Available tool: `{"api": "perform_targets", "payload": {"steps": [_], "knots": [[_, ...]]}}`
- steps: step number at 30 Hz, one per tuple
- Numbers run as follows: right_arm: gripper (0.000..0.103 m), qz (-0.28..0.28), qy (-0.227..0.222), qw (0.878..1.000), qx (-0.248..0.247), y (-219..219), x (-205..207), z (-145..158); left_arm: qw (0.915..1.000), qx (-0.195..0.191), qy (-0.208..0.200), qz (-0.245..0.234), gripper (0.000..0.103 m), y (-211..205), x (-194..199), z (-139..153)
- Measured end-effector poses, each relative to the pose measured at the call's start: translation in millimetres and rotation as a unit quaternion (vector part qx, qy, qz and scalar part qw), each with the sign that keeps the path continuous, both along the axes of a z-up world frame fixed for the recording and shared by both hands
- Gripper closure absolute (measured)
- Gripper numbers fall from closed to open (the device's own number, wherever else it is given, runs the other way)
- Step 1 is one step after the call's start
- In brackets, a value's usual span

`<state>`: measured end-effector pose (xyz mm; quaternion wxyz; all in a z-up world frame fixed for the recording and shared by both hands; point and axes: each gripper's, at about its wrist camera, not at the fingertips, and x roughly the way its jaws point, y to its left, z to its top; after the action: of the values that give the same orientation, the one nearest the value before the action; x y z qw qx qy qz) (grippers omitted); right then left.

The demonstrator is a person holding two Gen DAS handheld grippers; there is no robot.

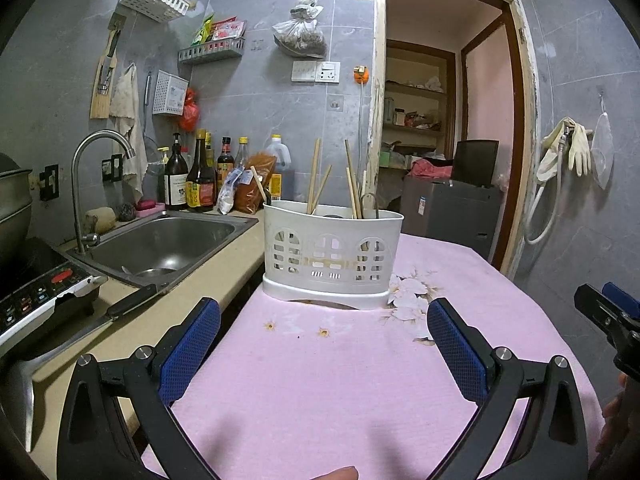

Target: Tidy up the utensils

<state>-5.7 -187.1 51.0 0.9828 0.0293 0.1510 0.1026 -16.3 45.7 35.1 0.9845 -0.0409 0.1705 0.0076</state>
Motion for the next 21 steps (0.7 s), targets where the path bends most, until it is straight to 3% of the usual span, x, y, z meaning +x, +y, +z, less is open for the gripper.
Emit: {"api": "perform_targets", "payload": {"steps": [21], "knots": [[0.0,-0.001,0.001,1.0,0.009,-6.4,0.2,0.0,1.0,0.0,0.006,-0.003,0.002,1.3,2.5,-1.2]]}}
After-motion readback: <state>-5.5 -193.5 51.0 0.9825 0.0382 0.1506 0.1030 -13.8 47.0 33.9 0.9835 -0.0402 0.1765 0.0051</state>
